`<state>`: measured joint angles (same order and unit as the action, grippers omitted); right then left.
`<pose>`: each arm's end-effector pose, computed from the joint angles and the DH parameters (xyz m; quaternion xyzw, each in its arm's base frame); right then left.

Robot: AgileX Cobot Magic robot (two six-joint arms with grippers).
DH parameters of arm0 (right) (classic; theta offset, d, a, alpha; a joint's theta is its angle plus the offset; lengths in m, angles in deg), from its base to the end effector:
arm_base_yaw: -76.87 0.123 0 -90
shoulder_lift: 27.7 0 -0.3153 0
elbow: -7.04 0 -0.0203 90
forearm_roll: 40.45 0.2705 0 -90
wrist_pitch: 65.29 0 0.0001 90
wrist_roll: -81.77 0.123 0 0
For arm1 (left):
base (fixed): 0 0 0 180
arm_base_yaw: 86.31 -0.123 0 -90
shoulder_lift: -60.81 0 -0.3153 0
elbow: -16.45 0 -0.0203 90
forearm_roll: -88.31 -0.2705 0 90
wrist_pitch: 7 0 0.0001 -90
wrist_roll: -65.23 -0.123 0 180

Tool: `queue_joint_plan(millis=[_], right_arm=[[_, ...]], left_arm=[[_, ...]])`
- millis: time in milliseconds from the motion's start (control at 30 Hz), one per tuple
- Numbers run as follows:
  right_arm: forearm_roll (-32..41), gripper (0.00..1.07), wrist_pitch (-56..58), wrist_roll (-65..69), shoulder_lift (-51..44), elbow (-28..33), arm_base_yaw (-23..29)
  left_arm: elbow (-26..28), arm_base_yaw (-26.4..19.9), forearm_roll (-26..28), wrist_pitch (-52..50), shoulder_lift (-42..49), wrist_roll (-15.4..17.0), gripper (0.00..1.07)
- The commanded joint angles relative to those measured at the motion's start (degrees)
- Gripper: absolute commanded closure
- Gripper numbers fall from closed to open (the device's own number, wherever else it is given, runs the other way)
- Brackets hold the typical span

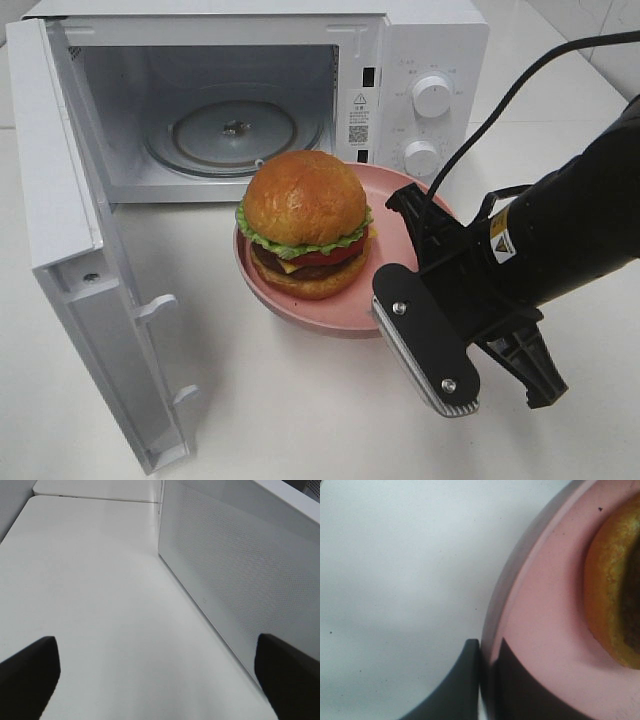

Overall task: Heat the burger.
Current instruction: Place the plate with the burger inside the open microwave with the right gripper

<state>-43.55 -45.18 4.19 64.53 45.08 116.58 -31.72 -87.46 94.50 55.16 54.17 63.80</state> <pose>0.2265 0.1851 0.1718 -0.8368 0.4839 -0.0976 0.2367 0.0056 -0.0116 0.2766 0.0055 0.8512 -0.0421 0.5230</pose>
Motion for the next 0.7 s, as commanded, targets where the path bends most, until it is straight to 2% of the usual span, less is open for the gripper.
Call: queue_joint_plan(millis=[33, 133, 367, 700], right_arm=[[-0.92, 1.07, -5.1, 0.29, -0.52, -1.55, -0.17], [-0.92, 1.07, -5.04, 0.34, -0.34, -1.95, -0.17], [-1.15, 1.07, -4.18, 0.97, 4.35, -7.85, -0.11], [-2.23, 1.07, -3.61, 2.06, 8.37, -13.12, -0.11]], left_arm=[[-0.17, 0.0, 0.06, -0.8, 0.86, 0.17, 0.09], [-0.17, 0.0, 0.06, -0.8, 0.86, 0.17, 0.09], [-0.17, 0.0, 0.06, -0.8, 0.86, 0.17, 0.09], [-0.17, 0.0, 0.06, -0.8, 0.86, 0.17, 0.09]])
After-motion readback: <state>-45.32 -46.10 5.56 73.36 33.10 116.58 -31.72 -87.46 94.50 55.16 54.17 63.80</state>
